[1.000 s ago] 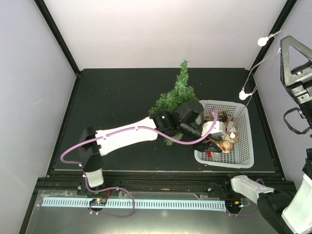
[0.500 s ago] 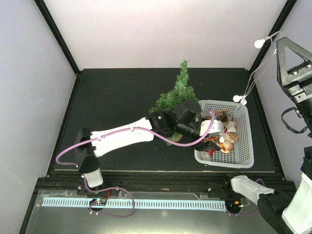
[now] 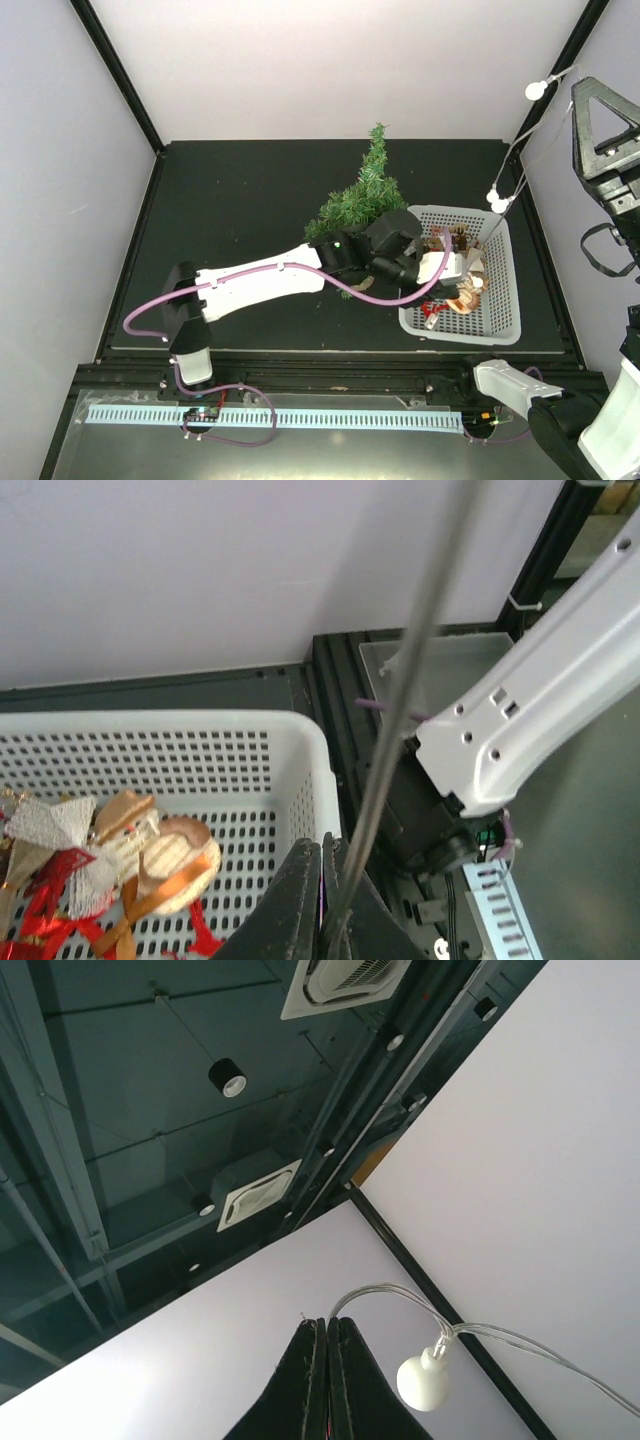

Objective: Decorate the small christmas tree

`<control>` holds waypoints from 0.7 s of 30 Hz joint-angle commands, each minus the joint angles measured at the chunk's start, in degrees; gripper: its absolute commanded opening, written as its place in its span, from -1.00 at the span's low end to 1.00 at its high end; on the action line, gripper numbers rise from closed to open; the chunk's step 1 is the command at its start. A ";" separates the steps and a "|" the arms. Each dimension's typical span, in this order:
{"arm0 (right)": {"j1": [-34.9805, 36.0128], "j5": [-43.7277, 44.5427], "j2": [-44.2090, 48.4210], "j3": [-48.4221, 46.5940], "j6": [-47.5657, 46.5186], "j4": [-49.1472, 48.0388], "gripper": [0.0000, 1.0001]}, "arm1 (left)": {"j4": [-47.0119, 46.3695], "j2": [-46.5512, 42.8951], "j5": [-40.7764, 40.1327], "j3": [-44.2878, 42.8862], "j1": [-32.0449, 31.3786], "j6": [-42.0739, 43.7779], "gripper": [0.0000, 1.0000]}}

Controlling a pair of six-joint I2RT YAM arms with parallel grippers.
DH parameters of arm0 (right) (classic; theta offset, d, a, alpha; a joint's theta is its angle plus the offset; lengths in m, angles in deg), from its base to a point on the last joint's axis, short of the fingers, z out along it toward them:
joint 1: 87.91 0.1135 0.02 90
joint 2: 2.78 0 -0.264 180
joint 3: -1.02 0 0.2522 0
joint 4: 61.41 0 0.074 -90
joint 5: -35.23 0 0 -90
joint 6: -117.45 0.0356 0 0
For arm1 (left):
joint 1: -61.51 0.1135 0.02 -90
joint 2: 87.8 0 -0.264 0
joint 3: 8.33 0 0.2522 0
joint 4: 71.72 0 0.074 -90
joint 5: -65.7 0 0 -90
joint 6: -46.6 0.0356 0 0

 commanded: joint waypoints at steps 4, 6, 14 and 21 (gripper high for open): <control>-0.25 0.65 0.87 2.19 -2.01 -0.87 -0.98 | 1.75 -10.93 -4.84 7.05 0.00 4.05 -0.97; -0.25 1.11 1.40 3.14 -2.81 -0.66 -0.98 | 2.97 -13.86 -5.83 8.99 0.13 5.96 -0.97; -0.25 2.78 3.52 8.28 -4.83 -0.66 -0.98 | 13.34 -21.61 -10.53 7.62 3.21 14.83 -0.97; -0.23 3.56 3.94 11.13 -6.10 -0.14 -0.98 | 19.67 -28.28 -10.84 6.74 6.93 19.86 -0.97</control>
